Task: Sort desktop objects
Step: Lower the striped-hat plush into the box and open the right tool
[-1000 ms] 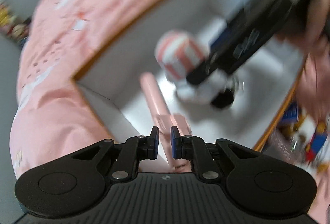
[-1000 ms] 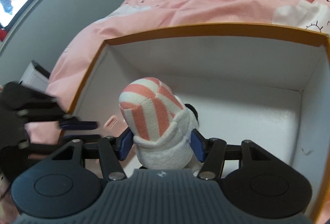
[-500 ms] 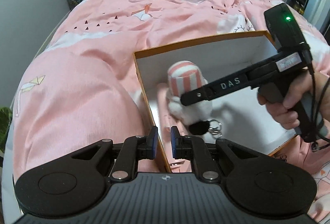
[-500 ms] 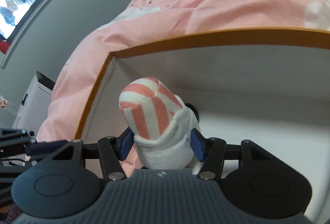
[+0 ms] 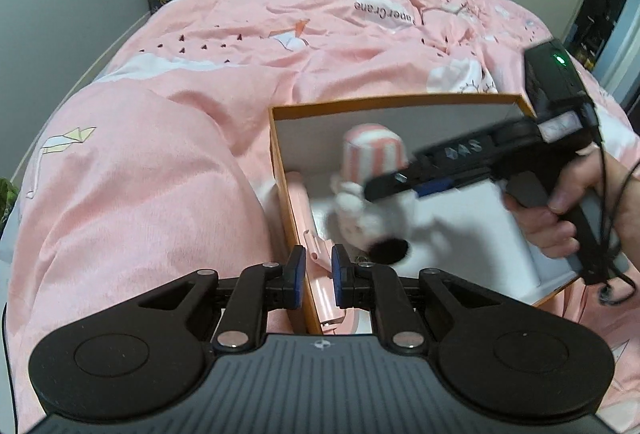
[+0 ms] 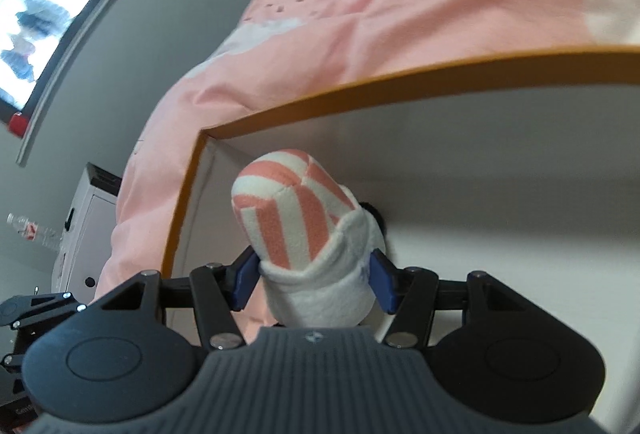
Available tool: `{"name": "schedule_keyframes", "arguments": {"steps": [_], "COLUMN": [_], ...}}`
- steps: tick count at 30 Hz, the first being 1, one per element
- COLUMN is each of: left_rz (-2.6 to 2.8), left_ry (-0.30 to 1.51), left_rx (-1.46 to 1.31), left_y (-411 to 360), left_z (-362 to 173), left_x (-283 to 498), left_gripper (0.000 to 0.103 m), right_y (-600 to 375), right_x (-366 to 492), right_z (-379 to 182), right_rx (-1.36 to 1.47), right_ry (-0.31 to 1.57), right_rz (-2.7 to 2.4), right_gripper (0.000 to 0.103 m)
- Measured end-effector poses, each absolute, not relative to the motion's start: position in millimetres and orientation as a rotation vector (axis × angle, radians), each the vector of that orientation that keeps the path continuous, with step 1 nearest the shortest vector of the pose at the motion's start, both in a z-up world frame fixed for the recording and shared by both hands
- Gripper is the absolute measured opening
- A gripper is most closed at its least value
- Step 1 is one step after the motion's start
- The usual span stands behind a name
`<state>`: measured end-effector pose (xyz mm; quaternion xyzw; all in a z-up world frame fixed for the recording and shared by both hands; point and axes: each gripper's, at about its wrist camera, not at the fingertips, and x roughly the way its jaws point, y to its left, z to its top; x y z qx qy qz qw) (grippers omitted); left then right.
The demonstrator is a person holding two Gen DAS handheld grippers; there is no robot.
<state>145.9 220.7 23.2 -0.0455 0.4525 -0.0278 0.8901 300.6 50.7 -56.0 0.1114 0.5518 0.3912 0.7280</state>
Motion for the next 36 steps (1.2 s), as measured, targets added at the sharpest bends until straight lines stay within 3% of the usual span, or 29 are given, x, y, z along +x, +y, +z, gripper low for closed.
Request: {"name": "schedule_keyframes", "arguments": {"steps": [11,16,21,25,30,36], "left_rz": [-0.009,0.016,0.042,0.061,0.073,0.076], "left_ry": [0.919,0.910,0.909,0.898,0.882,0.869], "left_rx": [-0.139,-0.165,-0.175,-0.178,-0.216,-0.246], "left_y": [211,209,205,203,206,208], "left_z": [29,28,24,23,23,25], "left_x": [128,124,121,117,110,102], "left_gripper": [0.014,0.014,0.015,0.015,0.015,0.015], "right_y": [31,40,50,52,47,26], "right_x": [283,280,271,253,228,223], "right_z": [-72,-91,-85,-61,-43,-34], "right_rx": [0.355,0.409,0.323,0.144,0.043,0.095], "right_ry": [1.550,1.602,1.542,1.349,1.184,1.201], "right_rz": [0.858,0.856,0.883,0.865,0.830,0.769], "right_gripper": [0.061,0.063,0.071,0.077,0.074,0.071]}}
